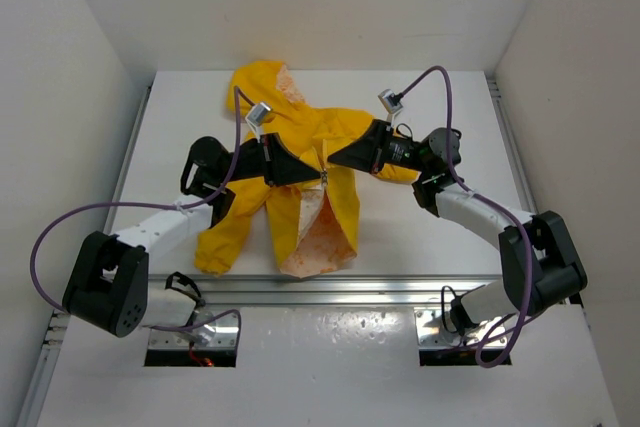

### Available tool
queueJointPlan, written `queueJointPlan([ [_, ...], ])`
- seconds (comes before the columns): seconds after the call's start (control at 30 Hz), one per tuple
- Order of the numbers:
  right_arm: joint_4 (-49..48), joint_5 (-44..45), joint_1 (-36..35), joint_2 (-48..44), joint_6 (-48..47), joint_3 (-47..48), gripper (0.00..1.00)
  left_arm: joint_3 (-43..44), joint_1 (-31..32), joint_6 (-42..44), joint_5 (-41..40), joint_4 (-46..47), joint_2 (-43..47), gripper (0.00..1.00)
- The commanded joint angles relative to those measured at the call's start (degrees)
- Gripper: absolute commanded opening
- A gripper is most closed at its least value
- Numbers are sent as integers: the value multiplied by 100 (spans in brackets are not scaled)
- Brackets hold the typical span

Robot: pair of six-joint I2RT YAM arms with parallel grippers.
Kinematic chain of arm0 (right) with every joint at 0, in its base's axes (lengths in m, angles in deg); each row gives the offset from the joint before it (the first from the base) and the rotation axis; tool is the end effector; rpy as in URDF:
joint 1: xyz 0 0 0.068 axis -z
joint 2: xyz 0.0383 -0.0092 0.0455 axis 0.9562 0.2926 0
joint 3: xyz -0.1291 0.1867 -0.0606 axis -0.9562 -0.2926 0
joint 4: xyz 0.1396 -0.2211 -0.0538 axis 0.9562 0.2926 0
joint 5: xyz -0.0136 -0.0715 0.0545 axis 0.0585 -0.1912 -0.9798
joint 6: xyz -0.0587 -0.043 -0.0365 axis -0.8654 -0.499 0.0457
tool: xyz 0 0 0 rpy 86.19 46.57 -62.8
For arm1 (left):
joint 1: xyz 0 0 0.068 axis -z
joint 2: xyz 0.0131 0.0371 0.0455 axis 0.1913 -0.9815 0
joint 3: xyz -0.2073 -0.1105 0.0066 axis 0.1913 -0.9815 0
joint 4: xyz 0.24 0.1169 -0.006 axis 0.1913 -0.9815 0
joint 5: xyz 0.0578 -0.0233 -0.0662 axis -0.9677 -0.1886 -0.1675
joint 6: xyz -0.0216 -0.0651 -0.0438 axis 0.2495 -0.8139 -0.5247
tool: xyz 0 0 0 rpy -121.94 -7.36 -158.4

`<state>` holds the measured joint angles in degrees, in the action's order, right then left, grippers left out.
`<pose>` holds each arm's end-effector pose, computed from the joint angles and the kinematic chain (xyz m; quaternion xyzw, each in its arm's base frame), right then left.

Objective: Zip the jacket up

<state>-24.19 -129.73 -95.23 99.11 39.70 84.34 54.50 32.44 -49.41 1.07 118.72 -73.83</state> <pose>0.2873 0.1784 0.2620 -0.1207 0.6146 0.7119 0.3178 0.2661 -0.1693 0.2760 0.1603 0.6246 -0.7053 0.2944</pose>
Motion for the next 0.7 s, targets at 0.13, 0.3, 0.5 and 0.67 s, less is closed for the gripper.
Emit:
queueJointPlan([
  [0.13, -497, -23, -8, -84, 41, 101, 0, 71, -58, 191, -73, 179, 150, 0],
  [0.3, -523, -40, -61, -119, 24, -4, 0, 194, -180, 59, -126, 423, 45, 0],
  [0.5, -524, -40, -70, -128, 6, -57, 0, 194, -181, -135, -179, 583, -60, 0],
  [0.67, -515, -31, -79, -76, -29, 30, 0, 247, -181, -187, -240, 644, -61, 0],
])
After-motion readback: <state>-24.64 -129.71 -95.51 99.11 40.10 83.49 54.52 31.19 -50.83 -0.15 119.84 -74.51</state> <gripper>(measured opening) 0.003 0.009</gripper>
